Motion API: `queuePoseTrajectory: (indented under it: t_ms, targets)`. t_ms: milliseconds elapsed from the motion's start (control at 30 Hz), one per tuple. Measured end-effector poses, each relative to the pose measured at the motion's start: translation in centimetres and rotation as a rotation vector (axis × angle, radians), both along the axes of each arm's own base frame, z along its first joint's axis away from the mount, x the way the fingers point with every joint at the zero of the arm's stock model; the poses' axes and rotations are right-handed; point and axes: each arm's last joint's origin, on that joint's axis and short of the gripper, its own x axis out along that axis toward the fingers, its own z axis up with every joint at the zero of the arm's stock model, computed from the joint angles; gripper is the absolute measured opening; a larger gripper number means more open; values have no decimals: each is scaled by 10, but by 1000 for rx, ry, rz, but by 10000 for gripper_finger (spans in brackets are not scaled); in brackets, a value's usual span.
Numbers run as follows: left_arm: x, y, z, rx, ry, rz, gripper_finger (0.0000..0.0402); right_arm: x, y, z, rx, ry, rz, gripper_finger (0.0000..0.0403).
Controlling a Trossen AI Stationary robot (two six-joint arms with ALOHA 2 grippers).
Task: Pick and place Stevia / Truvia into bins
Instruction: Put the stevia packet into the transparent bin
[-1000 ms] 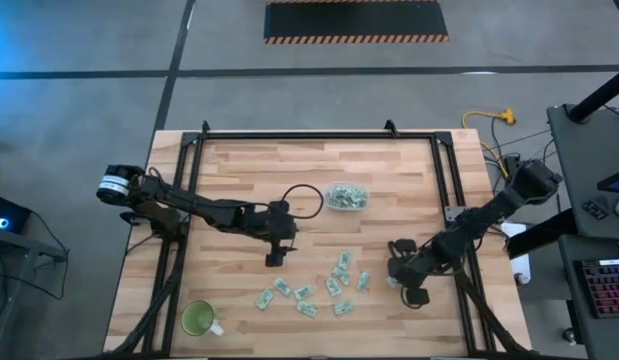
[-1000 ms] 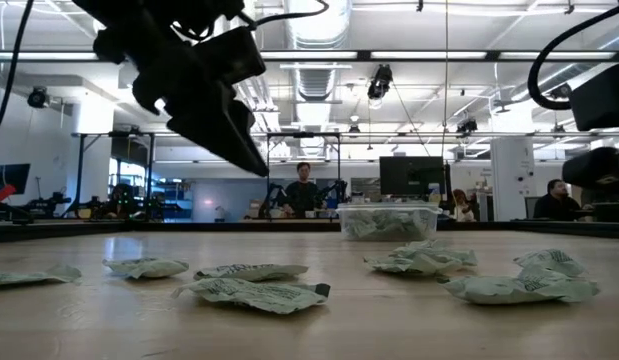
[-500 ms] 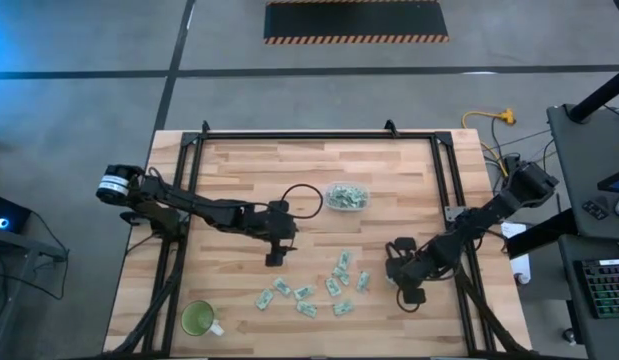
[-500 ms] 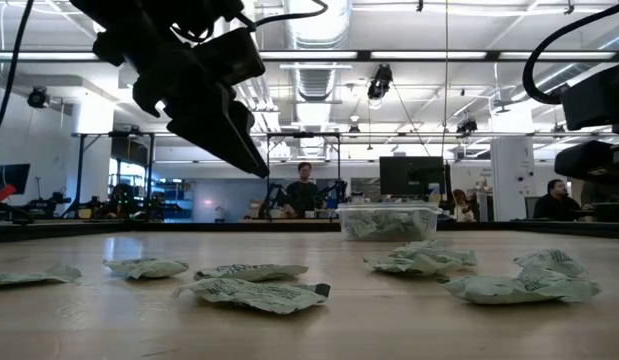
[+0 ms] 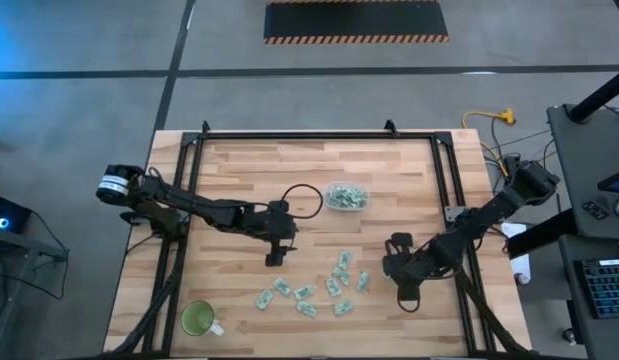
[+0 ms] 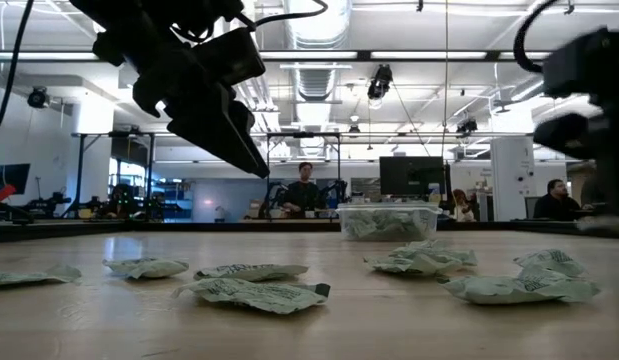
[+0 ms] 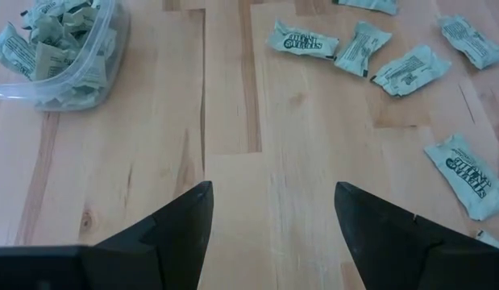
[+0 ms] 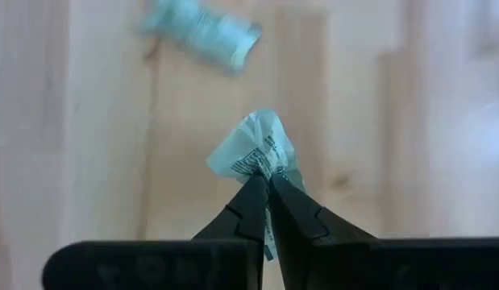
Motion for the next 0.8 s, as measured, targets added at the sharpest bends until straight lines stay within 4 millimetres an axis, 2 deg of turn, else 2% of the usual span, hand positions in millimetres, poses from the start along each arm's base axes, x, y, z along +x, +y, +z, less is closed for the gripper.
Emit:
queuePoseTrajectory:
  t_ms: [200, 400, 600, 800]
  targets:
    - [0, 0, 0, -1, -5, 0, 242, 13, -3, 28, -285, -207, 10, 8]
    - [1, 0, 1, -4, -12, 2, 242, 28, -26, 46, -609, -359, -131, 9]
    - [1, 0, 1, -5, -13, 2, 242, 49, -72, 47, -642, -301, -304, 9]
    - [1, 0, 1, -4, -13, 1, 242, 67, -121, 43, -520, -243, -367, 9]
